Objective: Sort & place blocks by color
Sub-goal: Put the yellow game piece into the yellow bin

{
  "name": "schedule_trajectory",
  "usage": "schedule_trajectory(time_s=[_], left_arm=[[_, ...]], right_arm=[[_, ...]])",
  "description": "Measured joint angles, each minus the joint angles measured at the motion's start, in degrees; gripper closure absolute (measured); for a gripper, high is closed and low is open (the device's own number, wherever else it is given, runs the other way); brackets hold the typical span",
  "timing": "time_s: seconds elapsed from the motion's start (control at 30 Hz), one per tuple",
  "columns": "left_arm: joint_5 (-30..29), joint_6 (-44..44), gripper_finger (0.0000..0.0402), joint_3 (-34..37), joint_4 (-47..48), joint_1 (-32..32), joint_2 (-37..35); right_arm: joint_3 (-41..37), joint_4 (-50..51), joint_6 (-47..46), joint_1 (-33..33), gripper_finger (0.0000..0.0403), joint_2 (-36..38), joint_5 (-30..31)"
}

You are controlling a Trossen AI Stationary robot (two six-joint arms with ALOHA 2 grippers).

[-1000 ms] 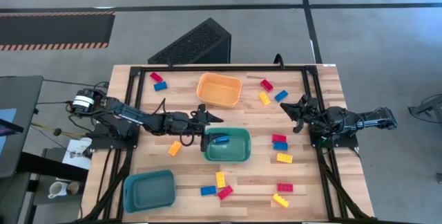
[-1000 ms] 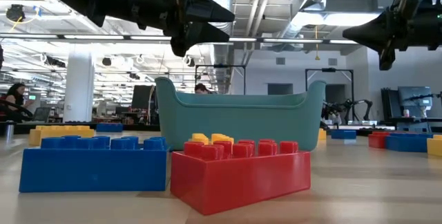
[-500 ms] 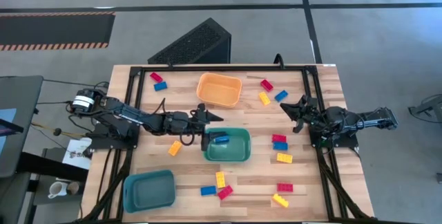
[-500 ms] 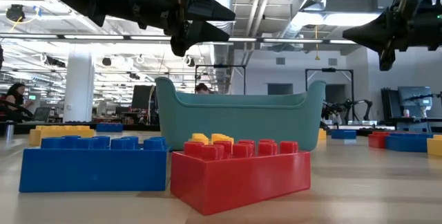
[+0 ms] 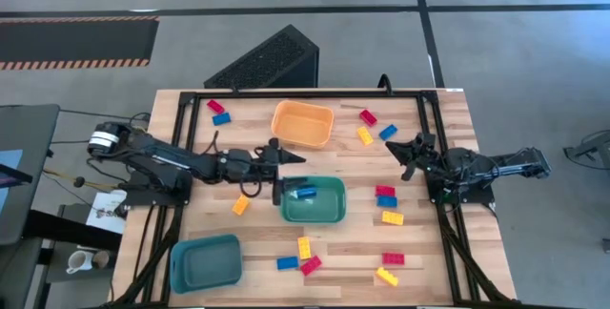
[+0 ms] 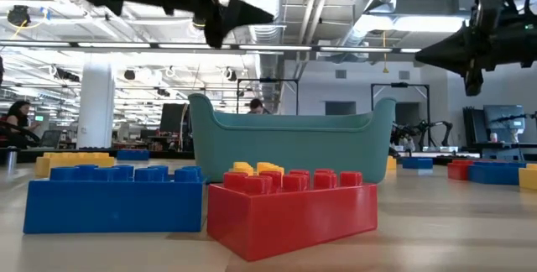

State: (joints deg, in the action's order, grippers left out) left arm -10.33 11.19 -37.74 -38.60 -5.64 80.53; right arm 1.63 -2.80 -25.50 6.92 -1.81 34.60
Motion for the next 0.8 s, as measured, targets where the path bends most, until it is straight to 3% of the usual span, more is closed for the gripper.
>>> schedule_trajectory(time_s=[0.17, 0.37, 0.53, 0.8], left_arm=[[-3.1, -3.3, 0.0141, 1.1, 3.9, -1.8, -7.2], [-7.0, -6.0, 0.0141, 8.0, -4.2, -4.0, -12.0], [-7.1, -5.4, 0.0141, 12.7, -11.4, -3.8, -13.6], [-6.9, -3.8, 0.0141, 13.0, -13.2, -3.8, -13.7]], right_arm=[[2.4, 0.1, 2.0, 0.0, 0.0368, -0.1, 0.0], [6.5, 2.9, 2.9, -0.8, 0.0368, -4.0, 0.2], [11.5, 8.2, 0.7, -2.9, 0.0368, -11.5, 0.1], [17.3, 11.9, -2.6, -9.0, 0.0363, -27.4, -1.8]])
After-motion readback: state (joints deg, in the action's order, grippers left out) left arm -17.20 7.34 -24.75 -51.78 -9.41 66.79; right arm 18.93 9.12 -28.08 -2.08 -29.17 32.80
